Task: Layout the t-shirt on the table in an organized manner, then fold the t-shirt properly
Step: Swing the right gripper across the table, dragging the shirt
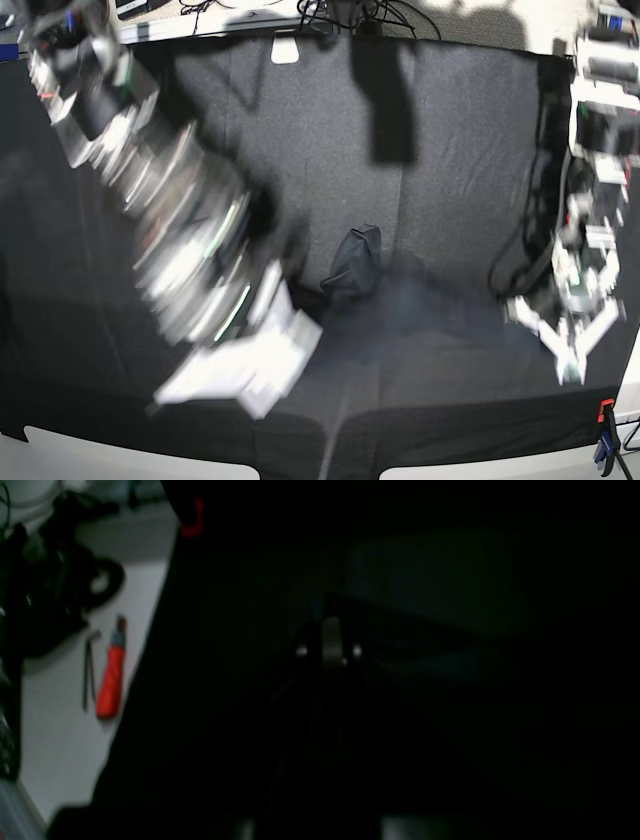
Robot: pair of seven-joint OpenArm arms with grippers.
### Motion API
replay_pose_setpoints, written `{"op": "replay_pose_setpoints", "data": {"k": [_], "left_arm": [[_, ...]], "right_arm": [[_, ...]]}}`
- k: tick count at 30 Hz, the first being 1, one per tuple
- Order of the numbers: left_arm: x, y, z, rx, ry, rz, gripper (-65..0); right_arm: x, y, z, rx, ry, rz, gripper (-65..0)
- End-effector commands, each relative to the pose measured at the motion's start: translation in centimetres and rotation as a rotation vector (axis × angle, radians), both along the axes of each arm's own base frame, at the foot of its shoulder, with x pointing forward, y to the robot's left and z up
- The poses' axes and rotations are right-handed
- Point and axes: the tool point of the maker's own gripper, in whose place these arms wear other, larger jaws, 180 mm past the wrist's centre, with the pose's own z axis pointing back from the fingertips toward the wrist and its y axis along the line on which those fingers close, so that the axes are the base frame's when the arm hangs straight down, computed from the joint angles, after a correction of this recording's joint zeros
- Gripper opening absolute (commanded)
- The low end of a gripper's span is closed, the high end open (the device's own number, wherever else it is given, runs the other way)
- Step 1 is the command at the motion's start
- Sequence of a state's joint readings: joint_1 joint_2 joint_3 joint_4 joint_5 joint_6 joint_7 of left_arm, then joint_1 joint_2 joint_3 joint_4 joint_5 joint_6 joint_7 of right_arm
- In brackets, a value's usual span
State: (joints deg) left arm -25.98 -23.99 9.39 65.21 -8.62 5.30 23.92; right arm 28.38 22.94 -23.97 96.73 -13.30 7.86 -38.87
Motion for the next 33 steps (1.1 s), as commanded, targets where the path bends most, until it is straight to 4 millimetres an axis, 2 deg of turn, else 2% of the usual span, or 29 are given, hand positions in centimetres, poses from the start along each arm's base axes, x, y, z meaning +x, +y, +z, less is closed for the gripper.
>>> {"op": "replay_pose_setpoints", "data": {"k": [1, 4, 6, 9, 11, 14, 17, 21, 25, 27, 29, 33], "left_arm": [[1.5, 0.4, 3.6, 0.023, -0.089, -0.01, -65.0], [2.8, 0.4, 6.1, 0.024, -0.141, -0.01, -65.0], [3.7, 0.3, 8.5, 0.028, -0.209, -0.018, -65.0], [5.0, -0.3, 13.7, 0.042, -0.393, -0.05, -65.0], [5.5, -0.6, 16.7, 0.05, -0.488, -0.065, -65.0], [6.1, -0.3, 17.8, 0.042, -0.465, -0.048, -65.0], [6.3, 0.0, 16.5, 0.003, -0.375, -0.024, -65.0], [6.1, -0.1, 15.0, -0.062, -0.322, -0.019, -65.0], [6.1, -0.4, 14.8, -0.1, -0.312, -0.023, -65.0], [6.1, -0.4, 14.8, -0.099, -0.312, -0.023, -65.0], [6.1, -0.4, 14.8, -0.099, -0.312, -0.023, -65.0], [6.1, -0.3, 14.6, -0.1, -0.304, -0.021, -65.0]], "right_arm": [[1.0, -1.0, 4.6, 0.051, -0.114, -0.018, -65.0], [2.0, -2.6, 8.8, 0.16, -0.164, -0.02, -65.0], [2.8, -3.8, 10.7, 0.209, -0.183, -0.033, -65.0], [4.6, -5.8, 12.2, 0.243, -0.184, -0.075, -65.0], [5.7, -6.7, 11.6, 0.254, -0.133, -0.1, -65.0], [6.4, -6.5, 8.7, 0.275, 0.008, -0.076, -65.0], [6.0, -5.3, 5.6, 0.225, 0.121, -0.015, -65.0], [4.2, -1.4, 0.1, 0.122, 0.305, 0.119, -65.0], [2.3, 2.9, -4.9, 0.142, 0.402, 0.197, -65.0], [1.5, 4.4, -7.3, 0.118, 0.434, 0.215, -65.0], [1.2, 5.1, -9.7, 0.105, 0.459, 0.18, -65.0], [1.0, 5.3, -14.8, -0.018, 0.51, 0.108, -65.0]]}}
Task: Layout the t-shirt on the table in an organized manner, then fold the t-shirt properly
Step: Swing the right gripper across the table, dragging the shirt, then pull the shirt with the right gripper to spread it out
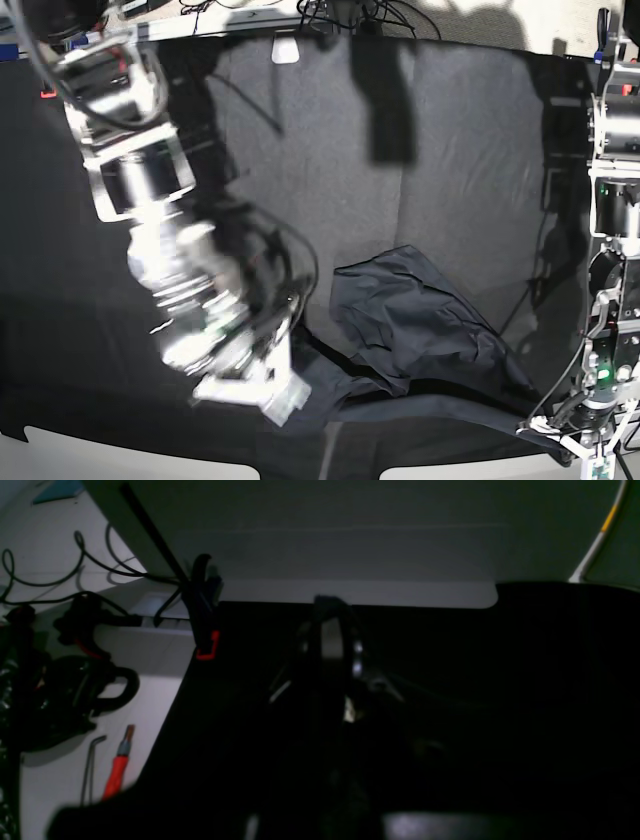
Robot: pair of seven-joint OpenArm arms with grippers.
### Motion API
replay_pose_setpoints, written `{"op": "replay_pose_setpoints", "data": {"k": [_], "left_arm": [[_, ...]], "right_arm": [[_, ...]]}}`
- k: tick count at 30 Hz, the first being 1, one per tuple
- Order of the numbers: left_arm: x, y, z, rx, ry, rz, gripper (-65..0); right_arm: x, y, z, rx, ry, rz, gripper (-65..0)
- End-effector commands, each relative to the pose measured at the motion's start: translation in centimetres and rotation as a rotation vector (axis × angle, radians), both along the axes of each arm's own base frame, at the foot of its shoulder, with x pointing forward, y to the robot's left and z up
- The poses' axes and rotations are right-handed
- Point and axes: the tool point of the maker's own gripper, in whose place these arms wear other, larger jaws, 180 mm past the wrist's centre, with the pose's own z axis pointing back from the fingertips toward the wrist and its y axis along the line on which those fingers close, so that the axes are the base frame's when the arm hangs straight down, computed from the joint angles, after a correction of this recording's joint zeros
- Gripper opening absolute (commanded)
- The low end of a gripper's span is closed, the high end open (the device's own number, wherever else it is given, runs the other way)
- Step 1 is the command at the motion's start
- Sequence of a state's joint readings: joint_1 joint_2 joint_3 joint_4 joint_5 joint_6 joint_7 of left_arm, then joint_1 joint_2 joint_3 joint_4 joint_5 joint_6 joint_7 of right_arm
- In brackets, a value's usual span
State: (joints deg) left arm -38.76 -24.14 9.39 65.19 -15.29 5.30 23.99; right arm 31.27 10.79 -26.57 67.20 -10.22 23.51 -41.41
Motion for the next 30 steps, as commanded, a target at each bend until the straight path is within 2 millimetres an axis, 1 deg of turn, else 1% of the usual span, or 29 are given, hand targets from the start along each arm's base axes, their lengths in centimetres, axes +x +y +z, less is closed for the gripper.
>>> {"op": "replay_pose_setpoints", "data": {"k": [1, 4, 5, 7, 8, 9, 10, 12, 14, 17, 20, 22, 24, 27, 28, 30], "left_arm": [[0.6, 0.3, 3.3, 0.014, -0.078, -0.007, -65.0], [0.6, 0.3, 3.2, 0.014, -0.075, -0.007, -65.0], [0.6, 0.3, 3.2, 0.014, -0.076, -0.007, -65.0], [0.6, 0.3, 3.2, 0.014, -0.076, -0.007, -65.0], [0.6, 0.3, 3.2, 0.014, -0.076, -0.007, -65.0], [0.6, 0.3, 3.2, 0.014, -0.075, -0.007, -65.0], [0.6, 0.3, 3.2, 0.014, -0.076, -0.007, -65.0], [0.6, 0.3, 3.2, 0.014, -0.075, -0.007, -65.0], [0.6, 0.3, 3.2, 0.014, -0.075, -0.007, -65.0], [0.6, 0.3, 3.2, 0.014, -0.075, -0.007, -65.0], [0.6, 0.3, 3.2, 0.014, -0.075, -0.007, -65.0], [0.6, 0.2, 3.2, 0.014, -0.075, -0.007, -65.0], [0.6, 0.3, 3.2, 0.014, -0.075, -0.007, -65.0], [0.6, 0.3, 3.0, 0.013, -0.061, -0.005, -65.0], [0.6, 0.3, 2.7, 0.011, -0.046, -0.004, -65.0], [0.5, 0.4, 2.3, 0.008, -0.023, -0.001, -65.0]], "right_arm": [[1.7, 0.2, 1.8, -0.014, -0.082, -0.018, -65.0], [1.5, 1.1, 0.0, -0.138, -0.104, 0.033, -65.0], [1.3, 1.6, -0.3, -0.171, -0.113, 0.069, -59.5], [1.0, 3.1, -0.6, -0.218, -0.142, 0.147, -45.3], [1.0, 3.7, -0.5, -0.234, -0.17, 0.18, -39.5], [1.1, 4.4, -0.2, -0.239, -0.209, 0.199, -35.0], [1.3, 5.0, 0.2, -0.229, -0.251, 0.209, -32.4], [1.6, 5.9, 1.0, -0.211, -0.318, 0.218, -32.0], [1.6, 6.2, 1.1, -0.196, -0.328, 0.225, -32.0], [1.7, 5.9, 1.0, -0.194, -0.327, 0.211, -32.0], [2.3, 5.4, 1.5, -0.182, -0.371, 0.152, -32.1], [2.5, 5.4, 1.1, -0.184, -0.36, 0.145, -32.1], [2.8, 5.6, 0.2, -0.187, -0.339, 0.146, -32.1], [3.8, 5.6, -0.6, -0.195, -0.329, 0.109, -32.1], [4.3, 5.5, -0.4, -0.203, -0.348, 0.082, -32.1], [5.2, 5.5, 0.7, -0.228, -0.407, 0.041, -32.2]]}}
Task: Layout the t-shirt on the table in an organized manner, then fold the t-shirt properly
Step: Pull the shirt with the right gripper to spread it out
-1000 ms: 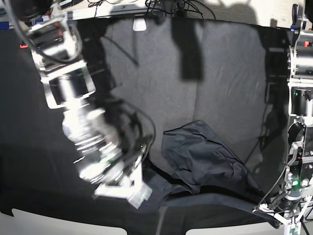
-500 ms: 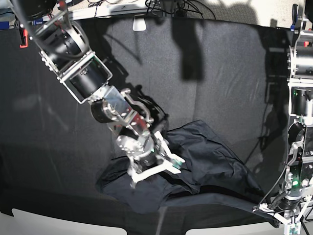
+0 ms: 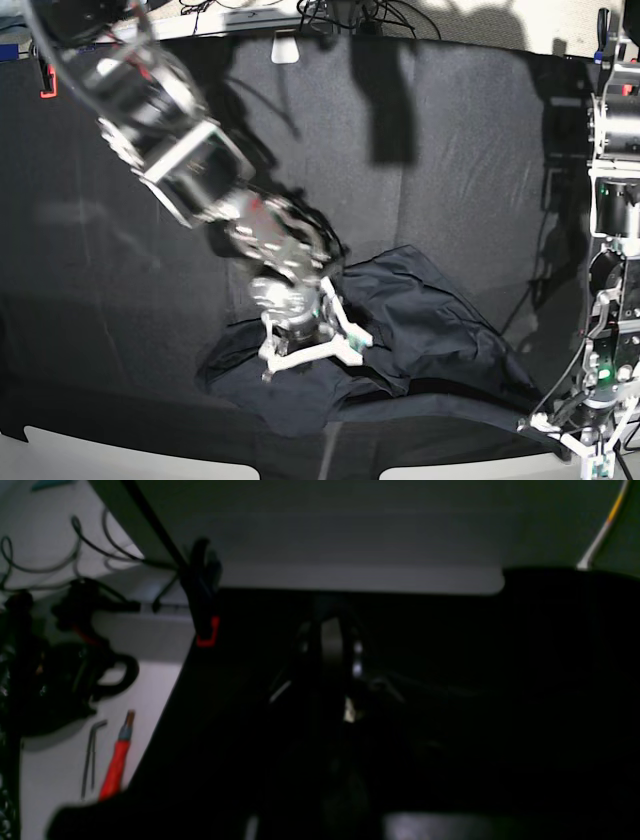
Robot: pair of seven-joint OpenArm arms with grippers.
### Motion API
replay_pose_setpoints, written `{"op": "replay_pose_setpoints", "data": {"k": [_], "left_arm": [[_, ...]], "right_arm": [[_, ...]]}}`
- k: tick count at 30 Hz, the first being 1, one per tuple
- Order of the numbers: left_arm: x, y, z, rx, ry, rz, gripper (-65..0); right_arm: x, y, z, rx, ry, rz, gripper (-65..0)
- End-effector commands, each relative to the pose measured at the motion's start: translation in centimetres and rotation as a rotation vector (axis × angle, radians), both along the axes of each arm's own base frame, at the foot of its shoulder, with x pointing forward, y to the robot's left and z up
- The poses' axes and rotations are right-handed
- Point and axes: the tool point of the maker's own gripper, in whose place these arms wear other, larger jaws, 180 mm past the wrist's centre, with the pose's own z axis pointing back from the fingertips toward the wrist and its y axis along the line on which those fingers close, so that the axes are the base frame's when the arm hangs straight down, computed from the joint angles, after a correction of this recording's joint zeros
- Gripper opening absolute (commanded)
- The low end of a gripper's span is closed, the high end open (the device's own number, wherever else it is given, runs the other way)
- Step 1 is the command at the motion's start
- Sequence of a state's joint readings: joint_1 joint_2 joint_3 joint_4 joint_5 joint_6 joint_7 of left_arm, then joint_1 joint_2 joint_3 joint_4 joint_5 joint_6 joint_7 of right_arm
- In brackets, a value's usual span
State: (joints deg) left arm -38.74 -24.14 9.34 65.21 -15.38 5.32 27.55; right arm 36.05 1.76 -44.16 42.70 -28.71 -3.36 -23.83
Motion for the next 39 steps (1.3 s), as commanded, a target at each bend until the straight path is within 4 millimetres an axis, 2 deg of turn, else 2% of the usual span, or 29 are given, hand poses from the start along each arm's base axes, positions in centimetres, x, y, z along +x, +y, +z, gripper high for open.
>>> {"op": "replay_pose_setpoints", "data": {"k": [1, 6, 9, 14, 18, 23, 27, 32, 39], "left_arm": [[0.7, 0.3, 3.2, 0.016, -0.073, -0.007, -65.0], [0.7, 0.3, 3.0, 0.015, -0.06, -0.005, -65.0], [0.7, 0.3, 3.0, 0.015, -0.06, -0.005, -65.0], [0.7, 0.3, 3.0, 0.015, -0.06, -0.005, -65.0], [0.7, 0.3, 3.0, 0.016, -0.06, -0.005, -65.0], [0.7, 0.3, 3.0, 0.016, -0.06, -0.005, -65.0], [0.7, 0.3, 3.0, 0.016, -0.06, -0.005, -65.0], [0.7, 0.3, 3.0, 0.016, -0.06, -0.005, -65.0], [0.7, 0.3, 3.0, 0.015, -0.06, -0.005, -65.0]], "right_arm": [[2.3, 0.7, 4.1, 0.008, -0.128, -0.003, -34.1], [2.5, 1.1, 4.7, -0.003, -0.149, -0.001, -53.5], [2.4, -0.2, 4.3, -0.03, -0.126, -0.05, -65.0], [1.6, -3.5, 3.2, -0.128, -0.065, -0.181, -65.0], [-0.1, -6.6, 1.7, -0.24, -0.049, -0.232, -65.0], [-4.1, -10.0, -1.3, -0.275, -0.014, -0.235, -65.0], [-8.3, -12.4, -2.2, -0.284, -0.004, -0.232, -65.0], [-14.0, -14.5, -1.3, -0.295, 0.009, -0.23, -65.0], [-21.7, -17.4, 1.4, -0.348, 0.057, -0.216, -65.0]]}}
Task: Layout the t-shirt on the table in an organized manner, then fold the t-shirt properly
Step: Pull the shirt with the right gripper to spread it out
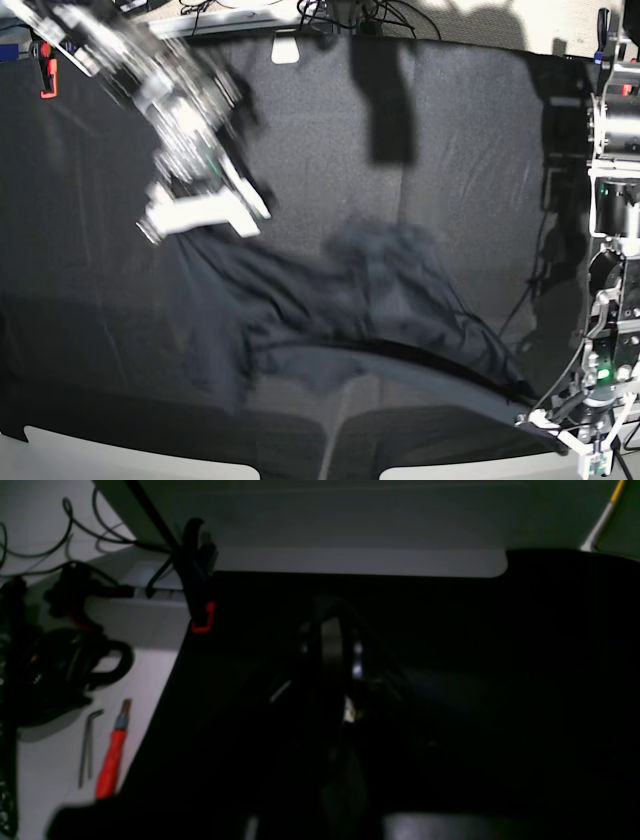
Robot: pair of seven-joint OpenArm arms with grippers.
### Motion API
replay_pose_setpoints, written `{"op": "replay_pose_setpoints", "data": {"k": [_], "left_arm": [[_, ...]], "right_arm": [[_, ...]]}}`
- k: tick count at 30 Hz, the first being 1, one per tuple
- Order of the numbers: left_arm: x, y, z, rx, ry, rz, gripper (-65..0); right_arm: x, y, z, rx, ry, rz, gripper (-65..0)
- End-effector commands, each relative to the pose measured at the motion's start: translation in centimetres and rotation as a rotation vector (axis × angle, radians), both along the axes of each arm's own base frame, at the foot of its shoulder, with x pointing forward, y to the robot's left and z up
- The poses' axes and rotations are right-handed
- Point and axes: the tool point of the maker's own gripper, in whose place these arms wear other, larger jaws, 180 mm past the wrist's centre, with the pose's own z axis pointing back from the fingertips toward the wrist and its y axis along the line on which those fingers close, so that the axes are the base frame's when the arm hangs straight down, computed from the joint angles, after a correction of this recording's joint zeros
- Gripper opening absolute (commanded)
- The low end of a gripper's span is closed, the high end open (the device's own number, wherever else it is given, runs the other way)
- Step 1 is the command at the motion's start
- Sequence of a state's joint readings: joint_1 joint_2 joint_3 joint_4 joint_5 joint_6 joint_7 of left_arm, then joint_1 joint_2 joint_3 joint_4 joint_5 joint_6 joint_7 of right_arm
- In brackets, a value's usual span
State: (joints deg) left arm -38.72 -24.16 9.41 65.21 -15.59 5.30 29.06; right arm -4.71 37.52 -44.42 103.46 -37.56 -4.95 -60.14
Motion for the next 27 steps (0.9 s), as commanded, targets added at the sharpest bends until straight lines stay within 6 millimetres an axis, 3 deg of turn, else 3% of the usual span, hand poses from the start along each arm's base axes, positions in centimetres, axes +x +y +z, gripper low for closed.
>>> {"op": "replay_pose_setpoints", "data": {"k": [1, 4, 10, 19, 20, 24, 27], "left_arm": [[0.8, 0.3, 3.5, 0.021, -0.087, -0.006, -65.0], [0.8, 0.3, 3.5, 0.021, -0.087, -0.006, -65.0], [0.8, 0.3, 3.5, 0.021, -0.087, -0.006, -65.0], [0.8, 0.3, 3.5, 0.02, -0.087, -0.007, -65.0], [0.8, 0.3, 3.5, 0.02, -0.087, -0.007, -65.0], [0.8, 0.3, 3.5, 0.02, -0.087, -0.007, -65.0], [0.8, 0.3, 3.5, 0.02, -0.087, -0.007, -65.0]], "right_arm": [[0.0, -0.5, 1.5, -0.015, -0.035, 0.005, -65.0], [-2.9, -0.6, 1.4, -0.034, 0.032, 0.032, -65.0], [-7.5, 1.4, 0.8, 0.023, 0.131, 0.089, -65.0], [-7.3, 1.7, 1.2, 0.057, 0.101, 0.075, -65.0], [-7.3, 1.7, 1.2, 0.057, 0.102, 0.075, -62.7], [-7.2, 2.0, 1.2, 0.07, 0.094, 0.085, -41.0], [-6.7, 2.7, 1.6, 0.116, 0.055, 0.1, -38.8]]}}
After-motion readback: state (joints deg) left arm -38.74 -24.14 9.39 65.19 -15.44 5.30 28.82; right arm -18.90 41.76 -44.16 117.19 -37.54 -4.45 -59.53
